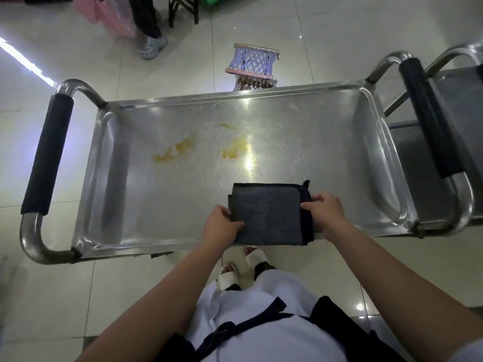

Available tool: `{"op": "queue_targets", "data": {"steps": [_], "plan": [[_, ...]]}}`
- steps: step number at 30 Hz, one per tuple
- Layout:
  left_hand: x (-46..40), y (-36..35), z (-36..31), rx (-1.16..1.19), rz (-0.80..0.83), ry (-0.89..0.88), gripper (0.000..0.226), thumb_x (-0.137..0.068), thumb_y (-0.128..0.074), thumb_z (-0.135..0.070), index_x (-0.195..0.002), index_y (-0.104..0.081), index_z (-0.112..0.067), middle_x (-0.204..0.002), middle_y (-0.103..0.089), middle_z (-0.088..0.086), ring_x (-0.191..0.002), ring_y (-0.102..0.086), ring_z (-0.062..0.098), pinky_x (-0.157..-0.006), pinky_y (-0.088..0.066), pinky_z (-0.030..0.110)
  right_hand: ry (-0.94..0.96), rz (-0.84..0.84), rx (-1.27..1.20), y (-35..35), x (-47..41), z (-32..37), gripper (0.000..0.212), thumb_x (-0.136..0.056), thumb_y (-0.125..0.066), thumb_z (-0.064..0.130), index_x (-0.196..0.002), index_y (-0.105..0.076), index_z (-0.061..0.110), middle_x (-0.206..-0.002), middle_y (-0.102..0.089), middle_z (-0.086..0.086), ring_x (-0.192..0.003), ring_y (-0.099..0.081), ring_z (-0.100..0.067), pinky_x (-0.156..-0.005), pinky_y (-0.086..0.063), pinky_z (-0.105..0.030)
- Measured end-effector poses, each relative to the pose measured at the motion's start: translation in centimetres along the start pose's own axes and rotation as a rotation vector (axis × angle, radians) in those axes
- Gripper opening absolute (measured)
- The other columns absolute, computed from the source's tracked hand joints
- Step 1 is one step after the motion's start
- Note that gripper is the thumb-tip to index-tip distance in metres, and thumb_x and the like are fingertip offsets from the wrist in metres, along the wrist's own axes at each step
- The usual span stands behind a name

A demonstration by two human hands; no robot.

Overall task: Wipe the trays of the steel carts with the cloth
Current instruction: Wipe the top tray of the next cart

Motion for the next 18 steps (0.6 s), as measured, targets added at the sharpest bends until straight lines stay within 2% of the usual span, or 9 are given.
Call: {"op": "queue_targets", "data": {"steps": [3, 5, 8, 11, 15, 18], "plan": [[0.7, -0.1, 0.2, 0.162, 0.004, 0.01, 0.041, -0.087, -0.073, -0.012, -0.118, -0.047, -0.021, -0.101, -0.059, -0.002, -0.086, -0.059, 0.014, -0.074, -0.056, 0.034, -0.03, 0.052, -0.061, -0.2, -0.2, -1.0, 0.02, -0.09, -0.07, 0.011, -0.109, -0.066, 0.01, -0.106, -0.071, -0.013, -0.093, -0.069, -0.033, -0.071, -0.059, -0.043], [1.2, 0.1, 0.5, 0.312, 0.041, 0.039, 0.043, -0.086, -0.074, -0.009, -0.119, -0.05, -0.022, -0.096, -0.06, -0.004, -0.086, -0.061, 0.014, -0.066, -0.053, 0.029, -0.013, 0.07, -0.08, 0.0, -0.1, -1.1, 0.015, -0.09, -0.069, 0.009, -0.106, -0.067, 0.01, -0.104, -0.073, -0.014, -0.091, -0.07, -0.033, -0.071, -0.059, -0.043], [1.9, 0.1, 1.3, 0.4, 0.129, 0.046, 0.044, -0.085, -0.075, -0.006, -0.121, -0.053, -0.019, -0.103, -0.066, 0.002, -0.093, -0.066, 0.02, -0.074, -0.056, 0.03, -0.001, 0.109, -0.092, 0.4, 0.3, -1.2, 0.012, -0.092, -0.066, 0.007, -0.102, -0.067, 0.011, -0.1, -0.073, -0.013, -0.09, -0.07, -0.032, -0.069, -0.057, -0.043], [2.6, 0.1, 2.3, 0.418, 0.159, 0.041, 0.043, -0.086, -0.072, -0.003, -0.122, -0.053, -0.015, -0.111, -0.067, 0.008, -0.091, -0.066, 0.016, -0.066, -0.051, 0.02, 0.013, 0.151, -0.04, 0.5, 0.7, -1.4, 0.01, -0.092, -0.064, 0.003, -0.1, -0.066, 0.009, -0.1, -0.072, -0.015, -0.091, -0.069, -0.033, -0.078, -0.059, -0.05], [2.9, 0.3, 3.1, 0.408, 0.094, 0.027, 0.036, -0.091, -0.068, -0.006, -0.124, -0.054, -0.014, -0.105, -0.068, 0.005, -0.085, -0.064, 0.011, -0.061, -0.045, 0.016, 0.043, 0.163, -0.017, 0.3, 1.4, -1.3, 0.009, -0.093, -0.065, 0.002, -0.097, -0.064, 0.01, -0.102, -0.07, -0.015, -0.081, -0.069, -0.026, -0.063, -0.056, -0.038], [2.9, 0.2, 3.0, 0.381, 0.077, -0.002, 0.032, -0.095, -0.064, -0.01, -0.125, -0.053, -0.014, -0.107, -0.067, 0.003, -0.088, -0.065, 0.012, -0.058, -0.049, 0.015, 0.059, 0.233, 0.027, -0.4, 1.8, -0.6, 0.021, -0.089, -0.073, 0.008, -0.104, -0.06, 0.011, -0.102, -0.069, -0.008, -0.089, -0.07, -0.026, -0.064, -0.058, -0.037]]}}
Point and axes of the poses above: each hand's wrist, its own x-axis away from the middle knuckle, its own y-axis out of the back of the hand, z = x × y, the point moved 8 cm from there along -x, towards the middle knuckle
